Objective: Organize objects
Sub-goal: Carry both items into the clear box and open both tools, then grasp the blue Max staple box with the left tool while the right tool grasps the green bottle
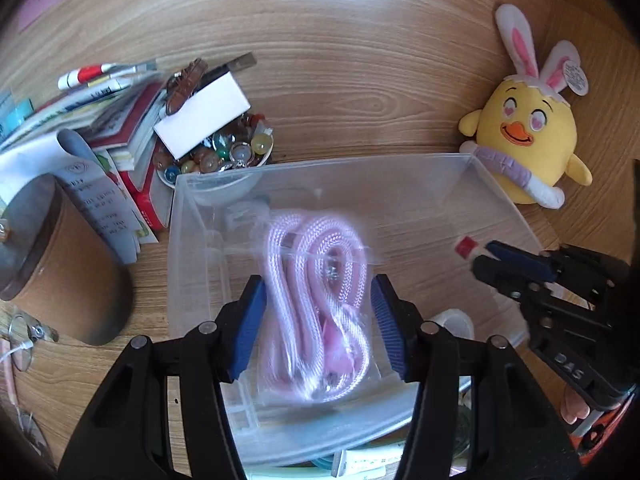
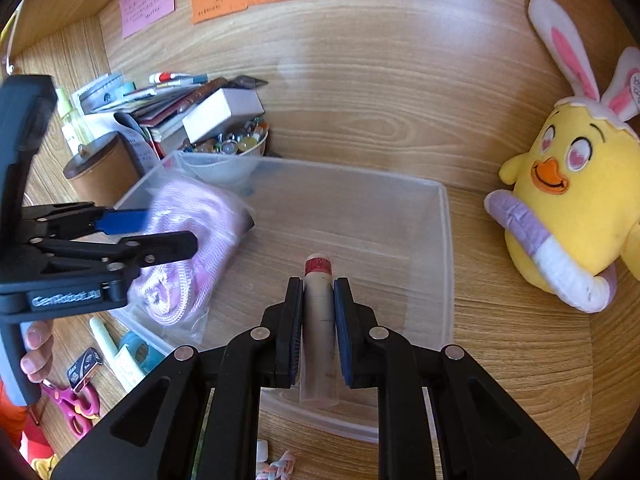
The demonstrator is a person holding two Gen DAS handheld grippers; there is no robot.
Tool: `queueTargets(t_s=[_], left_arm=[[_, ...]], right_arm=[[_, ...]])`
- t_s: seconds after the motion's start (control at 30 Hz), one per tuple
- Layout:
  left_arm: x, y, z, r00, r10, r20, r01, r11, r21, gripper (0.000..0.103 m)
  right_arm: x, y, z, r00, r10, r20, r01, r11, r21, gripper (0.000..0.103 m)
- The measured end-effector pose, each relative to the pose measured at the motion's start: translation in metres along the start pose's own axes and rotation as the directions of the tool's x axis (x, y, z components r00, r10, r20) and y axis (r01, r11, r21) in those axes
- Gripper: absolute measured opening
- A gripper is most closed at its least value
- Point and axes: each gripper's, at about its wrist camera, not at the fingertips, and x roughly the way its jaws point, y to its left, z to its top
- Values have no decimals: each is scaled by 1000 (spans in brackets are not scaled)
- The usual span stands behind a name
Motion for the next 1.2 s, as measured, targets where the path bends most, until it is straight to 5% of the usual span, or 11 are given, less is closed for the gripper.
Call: queueTargets(t_s=[0.27,0.37,0.77,0.97,1.2], left_arm=[[-15,-4,-9,1000,-15,9,15,999,33,56],[-23,-4,-15,1000,-1,24,0,999,36,66],[-86,-6,-45,990,18,143,-28,997,66,95],[-104,-3,-66,991,11,136,-22,997,75,99],[-102,15,-105,996,55,70,-58,997,42,99]], right_arm=[[2,5,-2,1000,10,-26,-10,1000,-15,14],[-4,7,-2,1000,14,-21,-14,1000,-18,15],[-59,28,-14,994,-42,103,49,996,-70,55],[-87,38,-28,988,-23,154,35,996,-79,67],[-98,48,-52,987,-30,158,44,995,-87,67]])
